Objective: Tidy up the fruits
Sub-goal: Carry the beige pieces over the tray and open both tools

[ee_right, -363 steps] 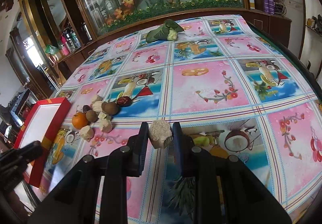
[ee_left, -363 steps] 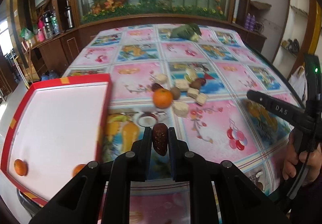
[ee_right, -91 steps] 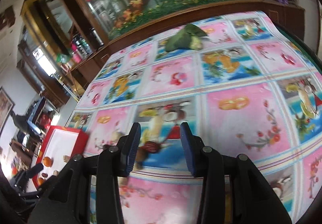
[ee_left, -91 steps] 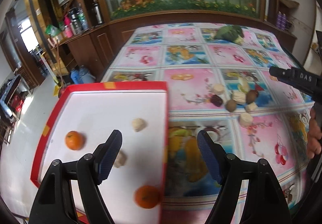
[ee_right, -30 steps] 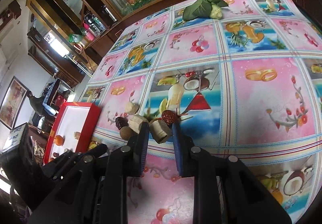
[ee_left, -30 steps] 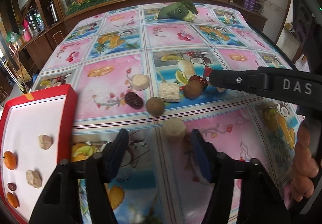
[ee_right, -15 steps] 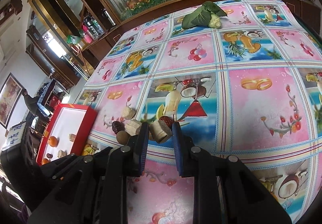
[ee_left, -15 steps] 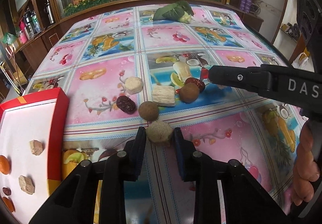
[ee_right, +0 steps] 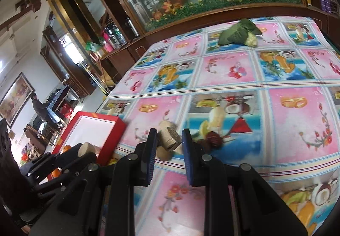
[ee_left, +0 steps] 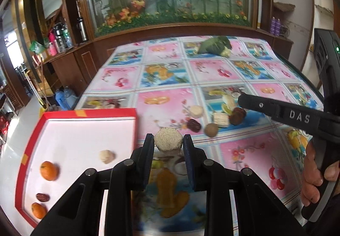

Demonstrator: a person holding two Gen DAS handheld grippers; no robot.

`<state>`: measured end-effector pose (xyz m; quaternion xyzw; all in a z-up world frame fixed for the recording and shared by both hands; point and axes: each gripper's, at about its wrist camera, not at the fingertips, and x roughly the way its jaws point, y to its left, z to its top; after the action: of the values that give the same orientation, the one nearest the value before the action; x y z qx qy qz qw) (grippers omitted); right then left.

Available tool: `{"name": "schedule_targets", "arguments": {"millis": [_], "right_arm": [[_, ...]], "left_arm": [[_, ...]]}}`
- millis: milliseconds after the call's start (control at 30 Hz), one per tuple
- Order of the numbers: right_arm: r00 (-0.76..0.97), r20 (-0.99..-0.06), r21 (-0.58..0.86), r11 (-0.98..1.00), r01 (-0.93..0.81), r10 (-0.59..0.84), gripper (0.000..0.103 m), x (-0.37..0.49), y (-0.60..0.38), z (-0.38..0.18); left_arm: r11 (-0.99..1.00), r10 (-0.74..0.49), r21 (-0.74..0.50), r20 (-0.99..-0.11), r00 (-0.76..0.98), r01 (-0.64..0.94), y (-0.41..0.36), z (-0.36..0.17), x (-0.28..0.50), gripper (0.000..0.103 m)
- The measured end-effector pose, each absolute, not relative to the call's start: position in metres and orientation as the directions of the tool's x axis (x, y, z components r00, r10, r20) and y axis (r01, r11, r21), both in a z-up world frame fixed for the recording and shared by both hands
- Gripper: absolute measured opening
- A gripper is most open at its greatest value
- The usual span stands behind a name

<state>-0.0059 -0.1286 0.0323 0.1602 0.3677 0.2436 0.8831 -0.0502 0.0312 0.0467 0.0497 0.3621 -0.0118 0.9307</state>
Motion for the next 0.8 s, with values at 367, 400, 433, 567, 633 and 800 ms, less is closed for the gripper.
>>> {"name": "schedule_targets", "arguments": {"millis": [367,400,433,567,633,800], "right_arm": [[0.54,-0.54,0.504,0.762,-0.408,0.646,0.026,-0.007,-0.035,0.036],[0.534,-0.54,0.504,0.758,-0.413,0.65,0.026,-0.006,-0.029,0.036],[0.529,-0.539,0.506,0.755,-0.418,0.655,0.026,-0.005,-0.023,0.036],[0.501,-0.551,0.504,0.745,-0.438,0.667,0.026,-0.001,0.005,0.034],[0.488,-0.565,0.494,0.746,-0.446,0.665,0.026,0.002,0.019,0.032],[0.462,-0.607,0.455,0.759,-0.465,0.647,0.026,0.005,0.051,0.026]], "left_arm": [[0.995,0.102,0.073,-0.652,0.751,-0.073,0.098,0.051,-0.063,0.027],[0.994,0.109,0.07,-0.654,0.749,-0.083,0.103,0.05,-0.064,0.027],[0.993,0.116,0.069,-0.655,0.746,-0.094,0.109,0.049,-0.064,0.027],[0.989,0.142,0.06,-0.666,0.732,-0.137,0.133,0.041,-0.066,0.027],[0.986,0.156,0.057,-0.675,0.721,-0.16,0.145,0.036,-0.067,0.027],[0.972,0.194,0.047,-0.704,0.683,-0.228,0.177,0.022,-0.069,0.027]]}}
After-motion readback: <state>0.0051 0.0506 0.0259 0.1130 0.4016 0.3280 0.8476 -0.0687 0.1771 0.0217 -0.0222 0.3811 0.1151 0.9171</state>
